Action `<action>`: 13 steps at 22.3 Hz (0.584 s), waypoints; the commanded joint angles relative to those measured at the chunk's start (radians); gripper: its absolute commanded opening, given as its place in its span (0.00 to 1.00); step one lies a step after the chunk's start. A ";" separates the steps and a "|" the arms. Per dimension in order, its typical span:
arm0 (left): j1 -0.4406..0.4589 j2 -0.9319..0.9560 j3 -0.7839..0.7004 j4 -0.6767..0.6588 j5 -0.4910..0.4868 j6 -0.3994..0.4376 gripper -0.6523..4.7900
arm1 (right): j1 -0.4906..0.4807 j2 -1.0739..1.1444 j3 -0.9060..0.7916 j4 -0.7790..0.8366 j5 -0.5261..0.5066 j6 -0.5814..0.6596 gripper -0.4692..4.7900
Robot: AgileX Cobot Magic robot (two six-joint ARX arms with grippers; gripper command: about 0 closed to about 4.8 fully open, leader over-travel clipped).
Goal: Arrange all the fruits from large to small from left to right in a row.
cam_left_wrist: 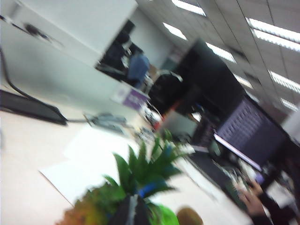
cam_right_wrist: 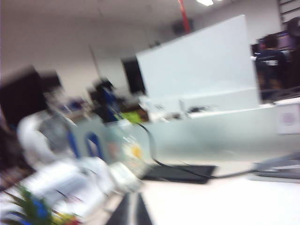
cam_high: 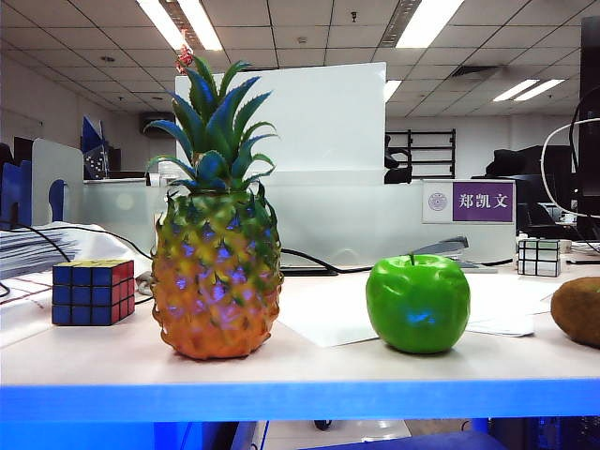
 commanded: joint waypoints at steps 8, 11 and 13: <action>0.001 -0.002 0.005 -0.134 0.227 0.106 0.11 | 0.048 0.373 0.211 -0.358 0.280 -0.419 0.26; 0.001 -0.002 0.004 -0.162 0.222 0.146 0.12 | 0.125 0.454 0.245 -0.358 0.382 -0.484 0.68; 0.001 -0.002 0.004 -0.161 0.219 0.145 0.12 | 0.185 0.516 0.248 -0.385 0.415 -0.484 0.94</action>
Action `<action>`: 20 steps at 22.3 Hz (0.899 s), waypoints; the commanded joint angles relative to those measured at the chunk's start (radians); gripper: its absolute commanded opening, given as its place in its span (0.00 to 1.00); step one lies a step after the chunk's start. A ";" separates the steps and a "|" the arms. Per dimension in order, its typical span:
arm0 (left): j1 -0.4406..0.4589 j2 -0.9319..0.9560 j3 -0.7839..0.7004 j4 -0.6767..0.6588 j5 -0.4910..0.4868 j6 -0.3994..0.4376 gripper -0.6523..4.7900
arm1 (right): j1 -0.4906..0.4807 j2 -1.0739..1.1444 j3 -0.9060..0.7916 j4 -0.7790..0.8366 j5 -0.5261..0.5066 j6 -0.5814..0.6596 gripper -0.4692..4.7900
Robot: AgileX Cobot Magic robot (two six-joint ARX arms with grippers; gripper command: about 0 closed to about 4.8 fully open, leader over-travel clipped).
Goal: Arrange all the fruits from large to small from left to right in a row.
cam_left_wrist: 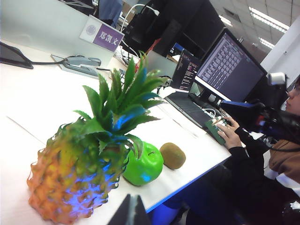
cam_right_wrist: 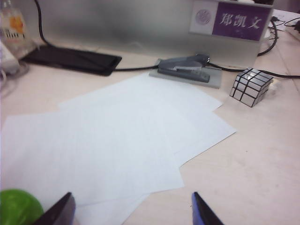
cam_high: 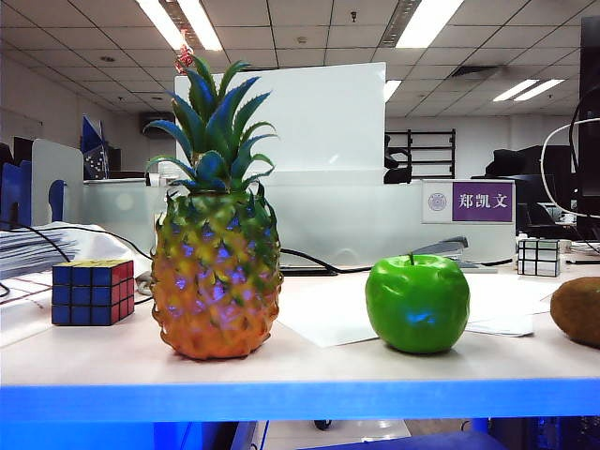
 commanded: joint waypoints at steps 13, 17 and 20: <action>0.001 -0.002 0.004 0.011 0.014 0.007 0.18 | 0.176 0.378 0.003 0.018 0.282 -0.041 1.00; 0.001 -0.002 0.004 0.011 0.016 0.007 0.18 | 0.175 0.387 0.003 0.030 0.351 -0.041 1.00; 0.001 -0.002 0.004 0.011 0.016 0.007 0.18 | 0.175 0.387 0.003 0.014 0.380 -0.033 1.00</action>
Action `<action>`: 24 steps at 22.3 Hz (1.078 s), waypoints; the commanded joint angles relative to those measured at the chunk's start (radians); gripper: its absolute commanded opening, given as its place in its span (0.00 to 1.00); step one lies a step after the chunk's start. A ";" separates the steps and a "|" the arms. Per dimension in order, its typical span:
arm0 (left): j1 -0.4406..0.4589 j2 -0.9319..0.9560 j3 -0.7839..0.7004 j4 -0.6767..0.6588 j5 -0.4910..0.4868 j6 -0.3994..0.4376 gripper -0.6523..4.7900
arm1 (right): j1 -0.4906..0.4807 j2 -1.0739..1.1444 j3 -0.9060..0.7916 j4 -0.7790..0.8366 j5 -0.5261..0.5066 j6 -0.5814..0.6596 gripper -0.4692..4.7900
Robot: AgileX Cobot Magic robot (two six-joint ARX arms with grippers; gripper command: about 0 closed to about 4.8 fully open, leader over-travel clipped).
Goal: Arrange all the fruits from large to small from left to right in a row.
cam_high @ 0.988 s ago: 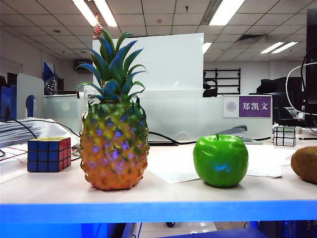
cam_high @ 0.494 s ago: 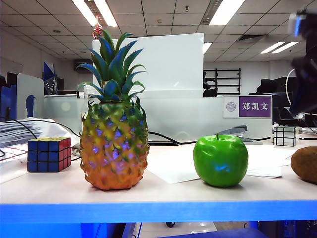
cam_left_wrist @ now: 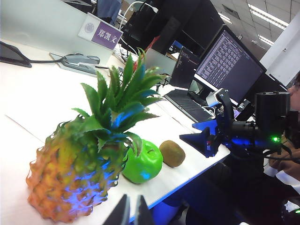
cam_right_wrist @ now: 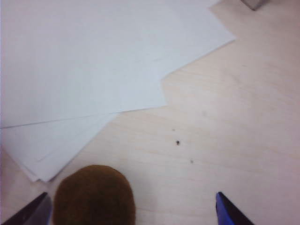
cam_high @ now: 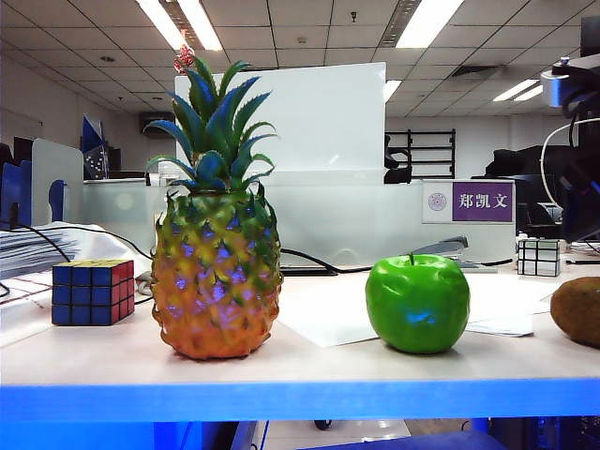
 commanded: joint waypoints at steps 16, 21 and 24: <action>0.000 -0.002 0.004 0.053 0.019 -0.024 0.18 | 0.001 0.185 0.000 0.001 -0.006 0.037 1.00; 0.000 -0.002 0.004 0.053 0.019 -0.026 0.18 | 0.001 0.201 0.000 0.007 0.027 0.058 1.00; 0.000 -0.002 0.004 0.053 0.019 -0.026 0.18 | 0.001 0.201 0.000 0.007 0.027 0.058 0.57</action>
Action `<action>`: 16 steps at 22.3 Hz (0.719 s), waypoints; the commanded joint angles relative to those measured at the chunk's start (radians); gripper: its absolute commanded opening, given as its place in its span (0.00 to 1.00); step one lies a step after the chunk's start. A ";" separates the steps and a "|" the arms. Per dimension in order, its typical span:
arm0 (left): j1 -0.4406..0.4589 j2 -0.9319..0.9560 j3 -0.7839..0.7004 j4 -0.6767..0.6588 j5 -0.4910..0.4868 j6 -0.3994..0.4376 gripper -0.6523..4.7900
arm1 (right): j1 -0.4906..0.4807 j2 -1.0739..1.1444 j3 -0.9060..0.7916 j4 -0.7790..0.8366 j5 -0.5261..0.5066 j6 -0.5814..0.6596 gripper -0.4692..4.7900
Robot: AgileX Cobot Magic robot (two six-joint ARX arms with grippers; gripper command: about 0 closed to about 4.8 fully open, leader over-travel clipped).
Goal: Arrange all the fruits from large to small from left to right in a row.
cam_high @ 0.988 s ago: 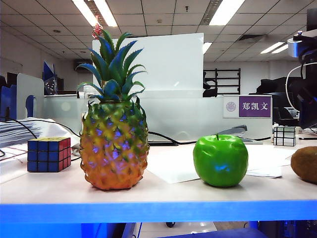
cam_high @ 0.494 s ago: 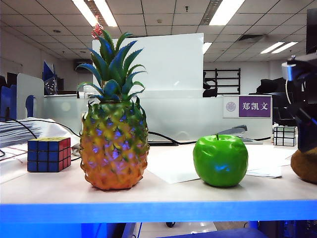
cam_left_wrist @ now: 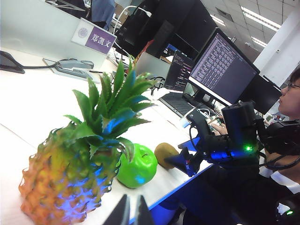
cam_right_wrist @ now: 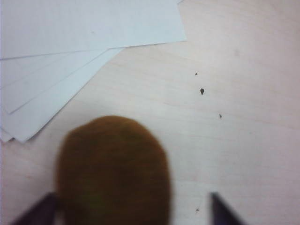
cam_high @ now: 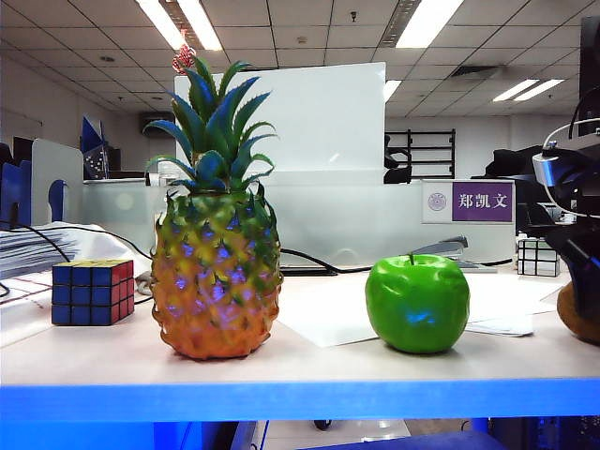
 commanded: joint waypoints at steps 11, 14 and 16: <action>0.000 -0.002 0.003 0.013 0.007 0.002 0.18 | 0.001 -0.097 0.011 -0.053 -0.003 0.005 0.08; 0.000 -0.002 0.003 0.013 0.007 0.006 0.18 | 0.001 -0.163 0.011 -0.060 -0.005 0.005 0.08; 0.000 -0.002 0.003 0.013 0.006 0.009 0.18 | 0.001 -0.204 0.013 -0.091 -0.045 0.007 0.08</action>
